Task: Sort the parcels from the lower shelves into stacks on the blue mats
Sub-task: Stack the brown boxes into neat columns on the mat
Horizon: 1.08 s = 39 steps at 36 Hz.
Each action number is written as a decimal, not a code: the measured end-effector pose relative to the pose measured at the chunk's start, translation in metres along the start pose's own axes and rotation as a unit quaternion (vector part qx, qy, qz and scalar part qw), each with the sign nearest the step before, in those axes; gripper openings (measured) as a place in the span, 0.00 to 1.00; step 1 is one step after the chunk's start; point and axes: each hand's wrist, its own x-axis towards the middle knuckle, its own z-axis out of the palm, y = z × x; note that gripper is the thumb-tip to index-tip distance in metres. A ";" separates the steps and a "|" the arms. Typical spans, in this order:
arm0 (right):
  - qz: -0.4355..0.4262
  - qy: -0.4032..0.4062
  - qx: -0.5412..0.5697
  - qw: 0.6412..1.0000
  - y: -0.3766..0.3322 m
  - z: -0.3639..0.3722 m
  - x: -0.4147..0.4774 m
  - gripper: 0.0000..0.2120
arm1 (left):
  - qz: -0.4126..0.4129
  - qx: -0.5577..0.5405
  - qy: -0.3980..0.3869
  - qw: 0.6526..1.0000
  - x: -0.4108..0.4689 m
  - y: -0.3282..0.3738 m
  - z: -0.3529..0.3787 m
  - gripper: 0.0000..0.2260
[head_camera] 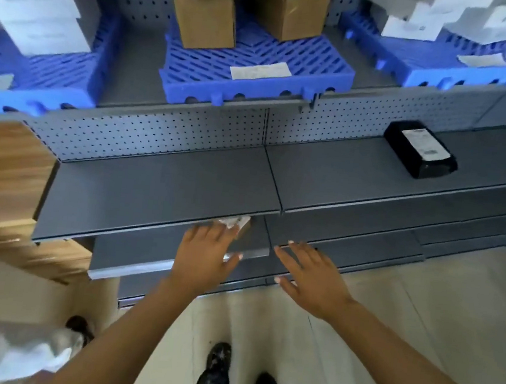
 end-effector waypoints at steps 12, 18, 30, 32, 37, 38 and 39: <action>-0.024 -0.096 -0.028 0.995 -0.009 0.063 0.053 0.30 | -0.067 -0.022 -0.134 0.989 -0.005 -0.043 0.088 0.29; -0.078 -0.124 -0.060 0.987 -0.020 0.120 0.100 0.30 | -0.096 -0.004 -0.148 0.984 -0.001 -0.067 0.138 0.28; -0.062 -0.062 -0.063 0.994 -0.002 0.246 0.237 0.34 | -0.125 -0.033 -0.096 0.987 0.017 -0.116 0.258 0.28; -0.061 -0.047 -0.071 0.995 0.002 0.263 0.262 0.34 | -0.133 -0.038 -0.083 0.987 0.022 -0.124 0.276 0.28; -0.053 -0.030 -0.053 0.997 0.004 0.300 0.315 0.37 | -0.135 -0.030 -0.065 0.988 0.037 -0.139 0.317 0.28; -0.050 -0.028 -0.043 0.997 0.004 0.306 0.322 0.38 | -0.132 -0.028 -0.057 0.989 0.040 -0.140 0.322 0.28; -0.047 -0.027 -0.029 0.998 0.004 0.313 0.330 0.39 | -0.127 -0.025 -0.051 0.990 0.043 -0.143 0.329 0.28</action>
